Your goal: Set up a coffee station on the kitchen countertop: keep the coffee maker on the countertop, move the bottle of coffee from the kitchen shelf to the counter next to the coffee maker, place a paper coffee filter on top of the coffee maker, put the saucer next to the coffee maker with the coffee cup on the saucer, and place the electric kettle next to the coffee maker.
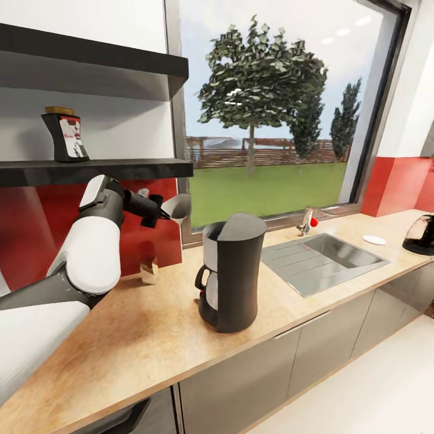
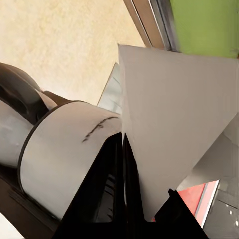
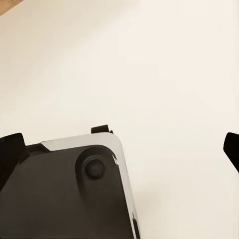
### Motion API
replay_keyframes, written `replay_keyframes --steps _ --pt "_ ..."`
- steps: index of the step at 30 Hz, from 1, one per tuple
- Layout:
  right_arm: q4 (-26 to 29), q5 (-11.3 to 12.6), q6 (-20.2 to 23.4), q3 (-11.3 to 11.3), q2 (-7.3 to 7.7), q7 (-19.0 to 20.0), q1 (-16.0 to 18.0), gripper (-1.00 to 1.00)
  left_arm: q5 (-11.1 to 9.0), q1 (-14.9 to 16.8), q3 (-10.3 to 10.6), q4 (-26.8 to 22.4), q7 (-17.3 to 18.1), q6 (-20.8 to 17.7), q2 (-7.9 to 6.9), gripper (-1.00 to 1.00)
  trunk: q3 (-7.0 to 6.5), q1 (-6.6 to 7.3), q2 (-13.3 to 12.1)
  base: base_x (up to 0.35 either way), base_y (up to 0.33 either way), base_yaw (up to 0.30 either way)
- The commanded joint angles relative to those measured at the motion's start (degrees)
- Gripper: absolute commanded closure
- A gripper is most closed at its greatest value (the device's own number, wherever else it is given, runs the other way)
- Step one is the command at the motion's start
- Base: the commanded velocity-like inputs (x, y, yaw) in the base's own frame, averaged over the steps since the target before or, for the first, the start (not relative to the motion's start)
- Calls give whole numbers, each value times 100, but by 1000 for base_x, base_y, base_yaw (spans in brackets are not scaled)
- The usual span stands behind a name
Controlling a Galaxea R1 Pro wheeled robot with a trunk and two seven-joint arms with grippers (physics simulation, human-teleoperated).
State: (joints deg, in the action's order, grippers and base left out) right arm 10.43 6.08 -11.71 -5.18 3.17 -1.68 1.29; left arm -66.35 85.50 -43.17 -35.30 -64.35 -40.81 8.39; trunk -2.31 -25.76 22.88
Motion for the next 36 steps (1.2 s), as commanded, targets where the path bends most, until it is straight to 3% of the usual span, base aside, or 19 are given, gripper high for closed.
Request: replay_keyframes --steps 1,15,30,36 --pt "-6 60 -24 0 -4 10 2 -100 -10 2 -16 -12 -25 -41 0 100 0 -2 4 0 0 -240" --pt "-15 52 -24 0 -9 9 2 -100 -9 -16 0 -12 -18 -42 -16 100 -3 -2 4 0 0 -173" --pt "-15 51 -24 4 -9 9 2 -100 -18 -13 20 -21 23 -28 -22 100 -3 -2 4 0 0 -21" --pt "-15 51 -24 0 -11 7 2 -100 -18 -41 11 -21 63 -12 0 100 -3 -2 4 0 0 -203"
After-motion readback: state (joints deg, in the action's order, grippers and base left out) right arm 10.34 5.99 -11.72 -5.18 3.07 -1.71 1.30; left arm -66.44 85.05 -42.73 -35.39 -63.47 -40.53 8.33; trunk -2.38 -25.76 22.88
